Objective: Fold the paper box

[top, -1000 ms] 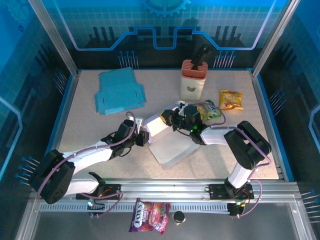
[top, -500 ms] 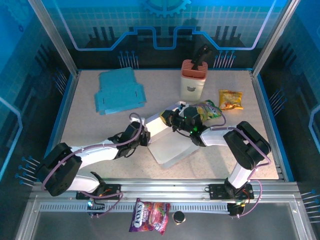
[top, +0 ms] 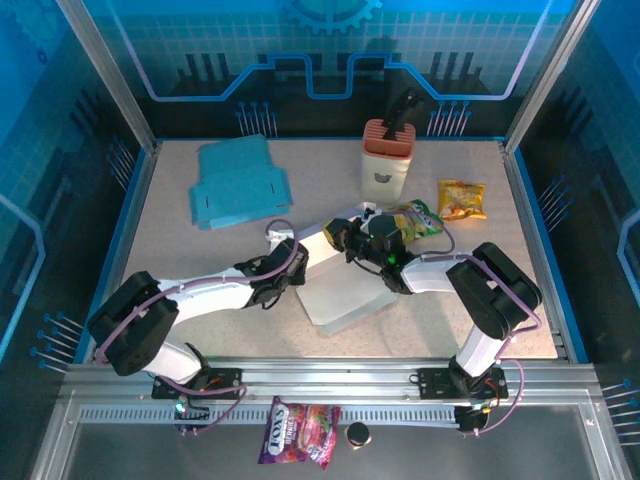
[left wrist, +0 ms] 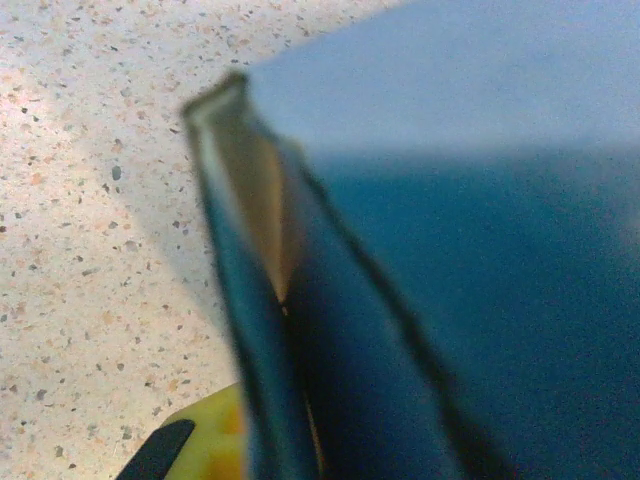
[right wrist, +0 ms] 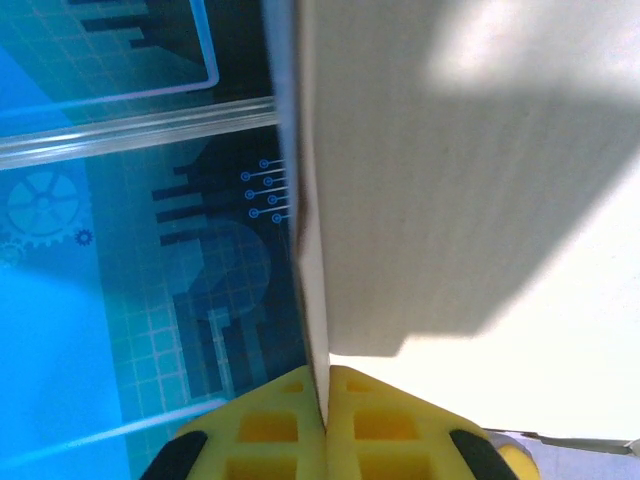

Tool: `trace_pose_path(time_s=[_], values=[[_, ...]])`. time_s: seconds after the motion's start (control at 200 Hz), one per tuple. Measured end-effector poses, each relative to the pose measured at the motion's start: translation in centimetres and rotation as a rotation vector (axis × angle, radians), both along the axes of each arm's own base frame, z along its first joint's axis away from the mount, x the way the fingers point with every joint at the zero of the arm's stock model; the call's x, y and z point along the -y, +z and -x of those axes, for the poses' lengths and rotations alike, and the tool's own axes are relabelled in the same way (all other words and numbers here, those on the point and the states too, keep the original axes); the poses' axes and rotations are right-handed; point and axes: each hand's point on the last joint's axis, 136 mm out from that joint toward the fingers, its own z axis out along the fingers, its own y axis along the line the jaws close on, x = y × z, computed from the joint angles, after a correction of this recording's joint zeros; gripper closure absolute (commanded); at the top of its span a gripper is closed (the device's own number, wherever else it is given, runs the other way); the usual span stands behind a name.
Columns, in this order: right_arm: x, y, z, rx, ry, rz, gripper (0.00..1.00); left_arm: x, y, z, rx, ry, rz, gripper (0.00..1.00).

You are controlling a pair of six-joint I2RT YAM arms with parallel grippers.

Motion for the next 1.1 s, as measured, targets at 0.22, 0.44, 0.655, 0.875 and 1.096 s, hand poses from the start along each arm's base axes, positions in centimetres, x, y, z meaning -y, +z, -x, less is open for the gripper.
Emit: trace_pose_path(time_s=[0.22, 0.44, 0.655, 0.875, 1.096], values=[[0.3, -0.1, -0.2, -0.012, -0.024, -0.005, 1.0, 0.0, 0.0, -0.3, -0.026, 0.065, -0.011, 1.0], [0.5, -0.3, -0.1, -0.028, -0.042, -0.008, 1.0, -0.1, -0.1, -0.3, -0.046, 0.096, -0.024, 1.0], [0.8, -0.4, 0.0, -0.04, -0.06, -0.013, 1.0, 0.1, -0.1, -0.4, -0.045, 0.109, -0.029, 1.0], [1.2, -0.4, 0.6, -0.02, -0.071, -0.027, 1.0, 0.5, -0.1, -0.3, -0.033, 0.1, -0.041, 0.92], [2.2, -0.3, 2.0, 0.021, -0.067, -0.045, 1.0, 1.2, -0.1, 0.3, -0.001, 0.064, -0.068, 0.86]])
